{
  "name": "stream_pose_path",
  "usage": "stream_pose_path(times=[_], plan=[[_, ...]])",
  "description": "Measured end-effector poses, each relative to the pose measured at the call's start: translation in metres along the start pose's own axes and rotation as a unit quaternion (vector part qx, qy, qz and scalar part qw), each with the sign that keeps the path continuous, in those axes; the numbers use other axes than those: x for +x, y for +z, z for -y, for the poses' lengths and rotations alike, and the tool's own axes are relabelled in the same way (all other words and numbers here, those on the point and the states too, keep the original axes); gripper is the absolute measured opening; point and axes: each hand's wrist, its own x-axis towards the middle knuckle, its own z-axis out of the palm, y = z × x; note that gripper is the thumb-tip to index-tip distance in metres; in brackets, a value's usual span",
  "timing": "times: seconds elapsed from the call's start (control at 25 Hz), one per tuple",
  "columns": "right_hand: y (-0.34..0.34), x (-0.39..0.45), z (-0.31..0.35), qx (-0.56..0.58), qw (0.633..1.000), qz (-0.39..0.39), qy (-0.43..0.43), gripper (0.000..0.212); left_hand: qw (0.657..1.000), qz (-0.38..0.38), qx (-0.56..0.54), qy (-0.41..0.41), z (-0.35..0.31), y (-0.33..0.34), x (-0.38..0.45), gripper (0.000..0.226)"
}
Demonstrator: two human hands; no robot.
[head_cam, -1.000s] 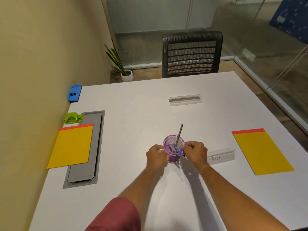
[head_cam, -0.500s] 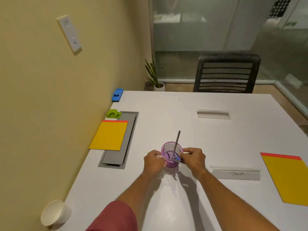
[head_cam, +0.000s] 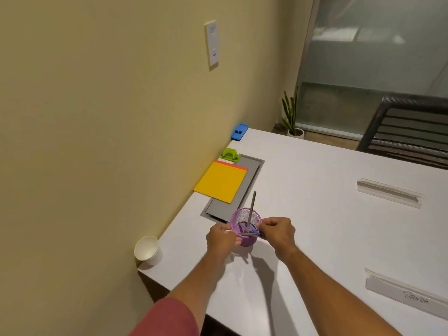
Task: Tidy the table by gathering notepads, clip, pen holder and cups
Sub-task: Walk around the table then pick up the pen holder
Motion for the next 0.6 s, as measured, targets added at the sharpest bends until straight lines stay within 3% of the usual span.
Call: stream_pose_path(times=[0.28, 0.6], plan=[[0.086, 0.005, 0.018, -0.053, 0.996, 0.074, -0.023, 0.021, 0.992, -0.079, -0.093, -0.037, 0.012, -0.065, 0.032, 0.016], [0.172, 0.027, 0.034, -0.079, 0.989, 0.118, -0.034, 0.027, 0.981, -0.128, -0.125, -0.070, 0.016, -0.105, 0.089, 0.024]])
